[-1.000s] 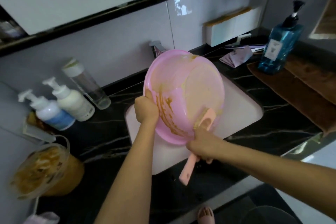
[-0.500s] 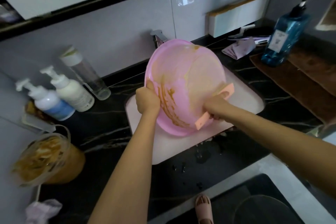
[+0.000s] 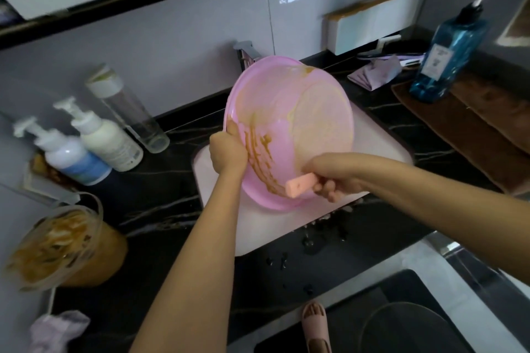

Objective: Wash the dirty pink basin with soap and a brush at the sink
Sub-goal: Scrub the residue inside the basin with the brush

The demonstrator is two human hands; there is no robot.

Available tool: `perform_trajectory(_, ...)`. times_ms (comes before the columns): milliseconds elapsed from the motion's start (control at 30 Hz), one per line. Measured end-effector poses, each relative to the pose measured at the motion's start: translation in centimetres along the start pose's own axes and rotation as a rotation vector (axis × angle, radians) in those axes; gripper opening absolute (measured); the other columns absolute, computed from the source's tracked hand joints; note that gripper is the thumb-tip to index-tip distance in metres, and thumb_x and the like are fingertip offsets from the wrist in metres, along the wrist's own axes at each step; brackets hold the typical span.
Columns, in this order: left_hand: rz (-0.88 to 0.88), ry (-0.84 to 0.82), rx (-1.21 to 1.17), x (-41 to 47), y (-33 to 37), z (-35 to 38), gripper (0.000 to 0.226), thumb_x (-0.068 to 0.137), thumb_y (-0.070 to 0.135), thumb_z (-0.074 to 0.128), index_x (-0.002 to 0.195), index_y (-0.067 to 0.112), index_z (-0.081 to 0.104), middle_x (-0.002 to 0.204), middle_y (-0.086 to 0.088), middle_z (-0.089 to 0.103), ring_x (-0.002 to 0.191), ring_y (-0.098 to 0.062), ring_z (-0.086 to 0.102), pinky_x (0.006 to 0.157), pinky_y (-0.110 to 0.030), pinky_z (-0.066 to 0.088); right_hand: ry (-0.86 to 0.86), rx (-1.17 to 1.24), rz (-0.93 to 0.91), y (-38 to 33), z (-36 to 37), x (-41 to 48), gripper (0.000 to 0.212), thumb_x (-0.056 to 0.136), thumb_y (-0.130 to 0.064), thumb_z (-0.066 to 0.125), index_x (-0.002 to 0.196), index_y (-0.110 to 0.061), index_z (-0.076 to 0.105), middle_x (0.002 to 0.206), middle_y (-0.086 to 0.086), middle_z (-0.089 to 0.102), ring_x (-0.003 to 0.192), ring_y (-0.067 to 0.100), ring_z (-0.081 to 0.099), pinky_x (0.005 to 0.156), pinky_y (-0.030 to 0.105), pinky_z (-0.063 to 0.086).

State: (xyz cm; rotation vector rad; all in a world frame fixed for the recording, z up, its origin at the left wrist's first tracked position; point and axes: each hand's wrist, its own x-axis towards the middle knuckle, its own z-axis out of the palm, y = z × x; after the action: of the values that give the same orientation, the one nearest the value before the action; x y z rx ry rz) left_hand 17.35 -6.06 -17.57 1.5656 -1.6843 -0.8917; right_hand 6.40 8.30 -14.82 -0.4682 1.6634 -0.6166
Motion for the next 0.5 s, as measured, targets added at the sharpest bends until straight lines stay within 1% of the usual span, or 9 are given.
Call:
perform_trajectory(33, -0.005, -0.001, 0.001, 0.0, 0.1, 0.0, 0.052, 0.1, 0.042, 0.03, 0.07, 0.004, 0.049, 0.071, -0.007, 0.051, 0.073, -0.024, 0.049, 0.064, -0.029, 0.033, -0.039, 0.0, -0.015, -0.3, -0.1, -0.1, 0.027, 0.095, -0.013, 0.029, 0.075, -0.008, 0.047, 0.041, -0.003, 0.038, 0.025, 0.002, 0.024, 0.031, 0.01, 0.025)
perform_trajectory(67, -0.006, -0.004, 0.0, -0.1, 0.1, 0.1, 0.052, 0.1, 0.042, 0.03, 0.065, 0.007, 0.046, 0.067, -0.004, 0.049, 0.071, -0.023, 0.048, 0.063, -0.029, 0.033, -0.034, 0.025, -0.023, -0.6, -0.9, 0.2, 0.026, 0.094, -0.013, 0.03, 0.073, -0.009, 0.046, 0.041, -0.004, 0.038, 0.025, 0.002, 0.024, 0.031, 0.009, 0.024)
perform_trajectory(167, 0.005, -0.022, -0.017, -0.7, 0.3, 0.3, 0.051, 0.1, 0.043, 0.031, 0.061, 0.012, 0.043, 0.062, -0.001, 0.048, 0.063, -0.022, 0.05, 0.054, -0.028, 0.034, 0.148, 0.111, 0.047, -0.7, -3.7, 1.2, 0.02, 0.088, -0.01, 0.032, 0.073, -0.01, 0.046, 0.042, -0.003, 0.038, 0.026, 0.002, 0.026, 0.031, 0.008, 0.027)
perform_trajectory(200, 0.007, -0.021, -0.017, -0.8, 0.2, 0.3, 0.051, 0.1, 0.043, 0.031, 0.06, 0.012, 0.043, 0.062, -0.001, 0.048, 0.061, -0.02, 0.049, 0.05, -0.027, 0.032, 0.157, 0.099, 0.085, -0.3, -3.7, 1.6, 0.019, 0.088, -0.009, 0.032, 0.075, -0.009, 0.046, 0.042, -0.002, 0.039, 0.026, 0.003, 0.027, 0.032, 0.008, 0.028)
perform_trajectory(267, 0.007, -0.012, -0.019, -0.5, 0.2, 0.3, 0.051, 0.1, 0.043, 0.031, 0.06, 0.012, 0.043, 0.062, -0.002, 0.048, 0.06, -0.02, 0.048, 0.048, -0.026, 0.03, 0.045, 0.097, 0.142, 0.1, -2.7, 1.2, 0.02, 0.089, -0.01, 0.031, 0.075, -0.009, 0.045, 0.041, -0.003, 0.038, 0.026, 0.002, 0.027, 0.031, 0.008, 0.026)
perform_trajectory(333, 0.006, -0.001, -0.013, -0.2, 0.1, 0.1, 0.052, 0.1, 0.043, 0.031, 0.06, 0.012, 0.043, 0.063, -0.004, 0.049, 0.063, -0.022, 0.048, 0.05, -0.027, 0.031, -0.117, 0.117, 0.128, 0.0, -1.2, 0.4, 0.025, 0.091, -0.011, 0.031, 0.07, -0.009, 0.043, 0.04, -0.004, 0.036, 0.025, 0.001, 0.025, 0.029, 0.008, 0.026)
perform_trajectory(367, 0.012, 0.002, -0.01, -0.1, 0.1, 0.2, 0.052, 0.1, 0.042, 0.031, 0.059, 0.011, 0.042, 0.064, -0.004, 0.049, 0.064, -0.022, 0.048, 0.051, -0.027, 0.031, -0.139, 0.131, 0.116, -0.3, -1.3, 0.3, 0.027, 0.091, -0.01, 0.031, 0.067, -0.01, 0.041, 0.04, -0.004, 0.036, 0.025, 0.001, 0.025, 0.029, 0.008, 0.026)
perform_trajectory(433, 0.029, -0.012, -0.001, -0.6, 0.2, 0.5, 0.053, 0.1, 0.042, 0.031, 0.059, 0.011, 0.042, 0.061, -0.003, 0.047, 0.06, -0.021, 0.047, 0.048, -0.027, 0.028, -0.041, 0.256, 0.15, -0.4, -3.2, 0.8, 0.025, 0.088, -0.008, 0.032, 0.065, -0.011, 0.04, 0.038, -0.004, 0.035, 0.024, 0.002, 0.026, 0.029, 0.007, 0.026)
perform_trajectory(500, 0.045, -0.018, 0.016, -1.2, 0.4, 0.7, 0.053, 0.1, 0.041, 0.031, 0.058, 0.011, 0.041, 0.06, -0.001, 0.045, 0.055, -0.016, 0.043, 0.045, -0.026, 0.025, 0.083, 0.354, 0.175, -0.1, -4.9, 1.3, 0.021, 0.087, -0.008, 0.034, 0.069, -0.01, 0.044, 0.038, -0.002, 0.036, 0.025, 0.003, 0.027, 0.029, 0.007, 0.026)
